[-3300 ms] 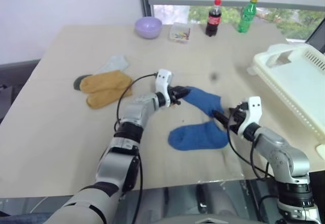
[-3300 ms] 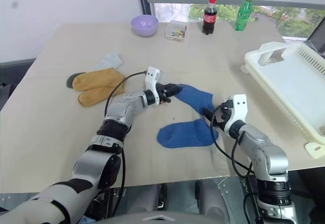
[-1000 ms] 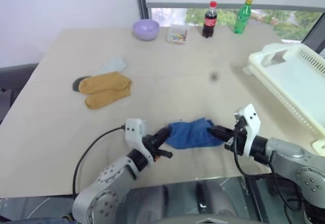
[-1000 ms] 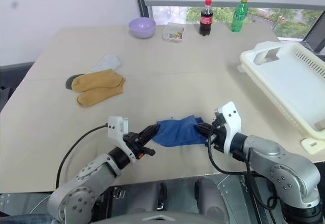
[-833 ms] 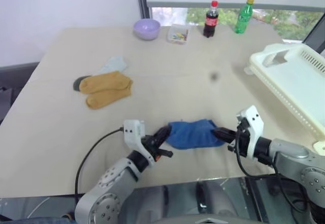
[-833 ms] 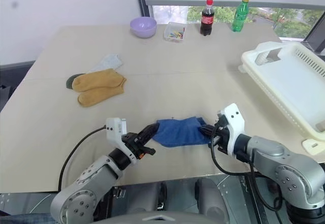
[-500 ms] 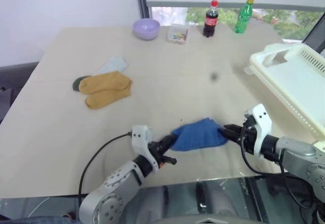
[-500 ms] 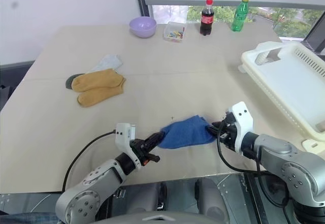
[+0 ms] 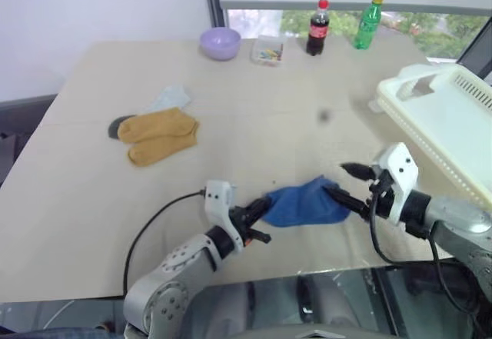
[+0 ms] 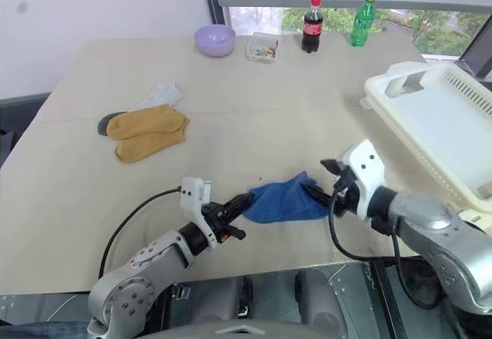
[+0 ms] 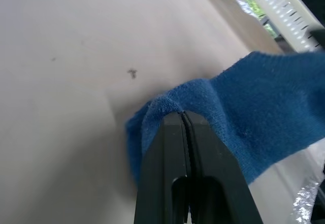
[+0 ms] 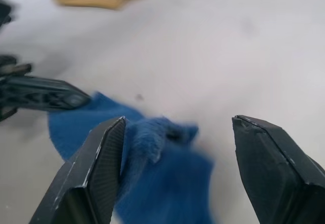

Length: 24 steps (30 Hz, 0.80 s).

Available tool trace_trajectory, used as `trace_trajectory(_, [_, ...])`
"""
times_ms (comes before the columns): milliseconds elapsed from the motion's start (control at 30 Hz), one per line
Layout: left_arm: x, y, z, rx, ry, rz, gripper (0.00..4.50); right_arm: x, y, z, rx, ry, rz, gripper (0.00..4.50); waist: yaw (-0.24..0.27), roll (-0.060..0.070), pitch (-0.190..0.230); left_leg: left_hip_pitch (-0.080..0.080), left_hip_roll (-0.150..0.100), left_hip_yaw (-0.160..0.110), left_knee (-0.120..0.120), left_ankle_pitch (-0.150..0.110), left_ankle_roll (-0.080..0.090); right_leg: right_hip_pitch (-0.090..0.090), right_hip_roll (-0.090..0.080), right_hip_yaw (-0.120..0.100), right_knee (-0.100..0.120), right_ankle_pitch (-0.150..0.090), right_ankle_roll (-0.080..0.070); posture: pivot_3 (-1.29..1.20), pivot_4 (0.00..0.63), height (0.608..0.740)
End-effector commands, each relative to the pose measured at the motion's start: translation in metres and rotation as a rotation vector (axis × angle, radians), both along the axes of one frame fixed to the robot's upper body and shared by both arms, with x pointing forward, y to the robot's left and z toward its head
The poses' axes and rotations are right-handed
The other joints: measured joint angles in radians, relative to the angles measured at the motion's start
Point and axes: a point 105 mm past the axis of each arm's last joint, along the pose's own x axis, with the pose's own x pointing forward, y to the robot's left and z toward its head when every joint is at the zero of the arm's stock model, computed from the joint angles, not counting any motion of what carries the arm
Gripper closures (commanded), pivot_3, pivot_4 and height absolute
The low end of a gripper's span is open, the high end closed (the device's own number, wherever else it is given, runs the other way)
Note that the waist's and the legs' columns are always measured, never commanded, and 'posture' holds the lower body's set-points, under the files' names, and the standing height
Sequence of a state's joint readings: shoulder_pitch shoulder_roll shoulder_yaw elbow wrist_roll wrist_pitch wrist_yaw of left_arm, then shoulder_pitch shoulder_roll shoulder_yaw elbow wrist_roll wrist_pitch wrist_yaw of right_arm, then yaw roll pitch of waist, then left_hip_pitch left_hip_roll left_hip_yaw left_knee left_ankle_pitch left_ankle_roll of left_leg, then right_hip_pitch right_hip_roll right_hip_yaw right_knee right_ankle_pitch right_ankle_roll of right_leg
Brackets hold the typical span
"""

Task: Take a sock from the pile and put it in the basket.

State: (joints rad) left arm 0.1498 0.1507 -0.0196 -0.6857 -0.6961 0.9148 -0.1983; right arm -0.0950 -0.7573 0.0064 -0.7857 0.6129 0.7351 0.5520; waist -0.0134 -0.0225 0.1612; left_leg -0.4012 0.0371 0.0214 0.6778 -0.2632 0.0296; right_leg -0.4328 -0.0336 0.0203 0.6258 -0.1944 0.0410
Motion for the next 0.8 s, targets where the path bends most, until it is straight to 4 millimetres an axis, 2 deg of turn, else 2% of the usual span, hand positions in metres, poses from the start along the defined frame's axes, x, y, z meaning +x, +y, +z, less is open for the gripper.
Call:
trace_trajectory(33, [-0.001,-0.007,0.007,-0.012,-0.02,-0.032,4.5,-0.005,0.011,0.0,-0.016,-0.062,0.114,1.1,0.003,0.0,0.0,0.0,0.0,0.0,0.0,0.0,0.0,0.0,0.0,0.0,0.0,0.0,0.0,0.0,0.15,0.74])
trace_trajectory(133, [0.0,-0.008,0.007,-0.002,-0.022,-0.045,4.5,-0.003,0.014,-0.02,-0.117,-0.057,0.224,1.1,0.002,0.0,0.0,0.0,0.0,0.001,-0.001,0.0,0.0,0.0,0.0,0.001,-0.001,0.0,0.0,0.0,0.15,0.74])
trace_trajectory(200, [0.0,-0.01,0.007,0.01,-0.026,-0.062,4.5,0.002,0.008,-0.029,-0.152,-0.009,0.212,1.1,0.002,-0.001,0.001,0.0,-0.001,0.002,-0.001,0.0,0.0,0.0,-0.001,0.002,-0.001,0.0,0.0,0.0,0.15,0.74])
trace_trajectory(367, [-0.001,-0.009,0.007,0.01,-0.021,-0.066,4.5,0.004,-0.029,-0.048,-0.196,0.112,0.085,1.1,0.013,-0.001,0.001,0.0,-0.001,0.001,-0.001,0.0,0.0,0.0,-0.001,0.001,-0.001,0.0,0.0,0.0,0.15,0.74])
trace_trajectory(433, [-0.001,-0.008,0.008,0.012,-0.024,-0.053,4.5,0.002,-0.036,-0.046,-0.168,0.111,0.048,1.1,0.012,-0.001,0.001,0.0,-0.001,0.001,-0.001,0.0,0.0,0.0,-0.001,0.001,-0.001,0.0,0.0,0.0,0.15,0.74])
trace_trajectory(567, [0.001,-0.005,0.009,-0.001,-0.023,-0.021,4.5,0.002,-0.034,-0.034,-0.079,0.103,0.009,1.1,0.003,-0.002,0.002,0.0,-0.001,0.002,-0.001,0.0,0.0,0.0,-0.001,0.002,-0.001,0.0,0.0,0.0,0.15,0.74])
trace_trajectory(733, [0.001,-0.006,0.008,-0.01,-0.015,-0.029,4.5,-0.003,-0.034,-0.043,-0.056,0.176,-0.02,1.1,0.004,-0.002,0.002,0.001,0.0,0.001,-0.001,0.0,0.0,0.0,0.0,0.001,0.0,0.0,0.0,0.0,0.15,0.74])
trace_trajectory(800, [0.001,-0.006,0.008,-0.01,-0.015,-0.032,4.5,-0.009,-0.031,-0.052,-0.014,0.253,-0.032,1.1,0.004,-0.002,0.002,0.001,0.0,0.001,-0.001,0.0,0.0,0.0,0.0,0.001,0.0,0.0,0.0,0.0,0.15,0.74])
